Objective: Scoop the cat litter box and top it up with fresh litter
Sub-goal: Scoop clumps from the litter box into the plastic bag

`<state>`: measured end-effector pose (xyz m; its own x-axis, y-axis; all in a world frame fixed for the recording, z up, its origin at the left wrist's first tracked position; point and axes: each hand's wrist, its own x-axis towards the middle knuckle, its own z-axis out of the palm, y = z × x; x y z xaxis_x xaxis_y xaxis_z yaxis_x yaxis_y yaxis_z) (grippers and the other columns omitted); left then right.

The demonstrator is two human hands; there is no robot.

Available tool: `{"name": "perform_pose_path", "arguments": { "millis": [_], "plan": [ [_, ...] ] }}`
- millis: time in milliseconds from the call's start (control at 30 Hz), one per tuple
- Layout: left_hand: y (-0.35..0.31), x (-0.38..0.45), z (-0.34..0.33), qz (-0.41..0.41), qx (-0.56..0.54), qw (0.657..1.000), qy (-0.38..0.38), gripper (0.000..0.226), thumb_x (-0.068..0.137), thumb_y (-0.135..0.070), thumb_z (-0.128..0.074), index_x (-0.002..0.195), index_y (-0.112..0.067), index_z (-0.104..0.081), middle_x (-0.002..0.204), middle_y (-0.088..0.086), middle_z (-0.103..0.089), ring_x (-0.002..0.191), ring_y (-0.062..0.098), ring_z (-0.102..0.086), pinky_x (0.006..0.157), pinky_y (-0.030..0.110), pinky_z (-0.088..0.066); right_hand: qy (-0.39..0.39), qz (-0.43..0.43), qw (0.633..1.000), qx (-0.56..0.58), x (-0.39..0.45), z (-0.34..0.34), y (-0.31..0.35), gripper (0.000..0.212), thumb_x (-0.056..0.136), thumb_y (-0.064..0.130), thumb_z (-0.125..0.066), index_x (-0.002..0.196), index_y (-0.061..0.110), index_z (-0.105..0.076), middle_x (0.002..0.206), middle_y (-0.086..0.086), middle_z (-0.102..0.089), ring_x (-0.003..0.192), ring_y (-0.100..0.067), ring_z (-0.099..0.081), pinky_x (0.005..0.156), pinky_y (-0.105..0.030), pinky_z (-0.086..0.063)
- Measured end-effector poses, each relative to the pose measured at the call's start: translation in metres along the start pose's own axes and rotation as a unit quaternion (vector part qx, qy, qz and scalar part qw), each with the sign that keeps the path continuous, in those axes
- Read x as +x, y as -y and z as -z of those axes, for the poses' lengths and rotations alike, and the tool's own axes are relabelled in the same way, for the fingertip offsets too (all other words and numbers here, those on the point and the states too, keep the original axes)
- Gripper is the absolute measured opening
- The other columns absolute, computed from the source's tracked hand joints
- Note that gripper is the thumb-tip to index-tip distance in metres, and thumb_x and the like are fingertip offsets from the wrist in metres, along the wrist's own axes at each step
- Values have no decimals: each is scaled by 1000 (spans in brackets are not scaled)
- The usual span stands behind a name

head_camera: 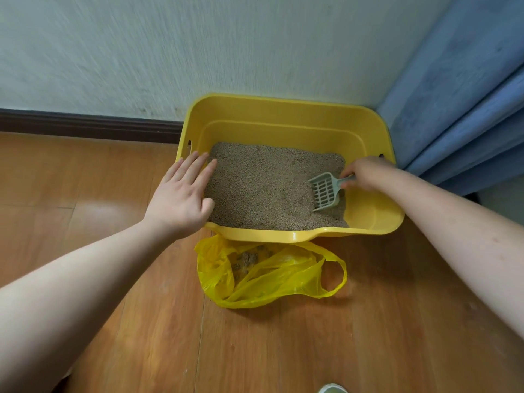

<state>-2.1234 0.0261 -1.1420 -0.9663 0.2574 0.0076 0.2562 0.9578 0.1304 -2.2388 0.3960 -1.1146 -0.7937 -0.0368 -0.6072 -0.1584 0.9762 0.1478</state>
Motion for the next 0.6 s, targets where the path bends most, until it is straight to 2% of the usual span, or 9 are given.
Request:
{"name": "perform_pose_path", "arguments": {
  "millis": [33, 67, 233, 400, 600],
  "plan": [
    [-1, 0, 0, -1, 1, 1000, 1, 75, 81, -37, -27, 151, -12, -33, 158, 12, -29, 149, 25, -17, 122, 40, -8, 4, 0, 1000, 9, 1, -2, 1, 41, 93, 49, -53, 132, 35, -56, 132, 1, -57, 106, -22, -55, 94, -40, -39],
    [-1, 0, 0, 0, 2, 1000, 4, 75, 81, -37, -26, 152, -13, -32, 159, 11, -28, 150, 24, -16, 122, 40, -7, 12, 3, 1000, 22, 3, -6, 3, 42, 93, 48, -53, 132, 34, -56, 136, 1, -55, 113, -23, -54, 99, -41, -36],
    [-1, 0, 1, 3, 1, 1000, 7, 74, 82, -38, -26, 152, -14, -31, 160, 10, -26, 150, 23, -14, 122, 39, -5, 37, 47, 991, 116, 12, -33, 26, 42, 92, 46, -56, 130, 29, -58, 135, -1, -57, 110, -23, -57, 86, -35, -47],
    [0, 0, 0, 4, 4, 1000, 9, 74, 82, -38, -28, 152, -14, -32, 159, 10, -27, 150, 23, -15, 122, 40, -8, 40, 59, 979, 190, 20, -51, 52, 42, 93, 45, -55, 130, 27, -58, 125, -2, -62, 95, -19, -56, 77, -30, -43],
    [-2, 1, 2, 4, 10, 1000, 13, 74, 81, -38, -28, 152, -14, -33, 159, 11, -28, 149, 24, -17, 122, 39, -7, 27, 79, 978, 194, 32, -50, 73, 40, 93, 47, -53, 129, 30, -59, 116, 0, -64, 85, -16, -55, 70, -29, -42]
  ]
}}
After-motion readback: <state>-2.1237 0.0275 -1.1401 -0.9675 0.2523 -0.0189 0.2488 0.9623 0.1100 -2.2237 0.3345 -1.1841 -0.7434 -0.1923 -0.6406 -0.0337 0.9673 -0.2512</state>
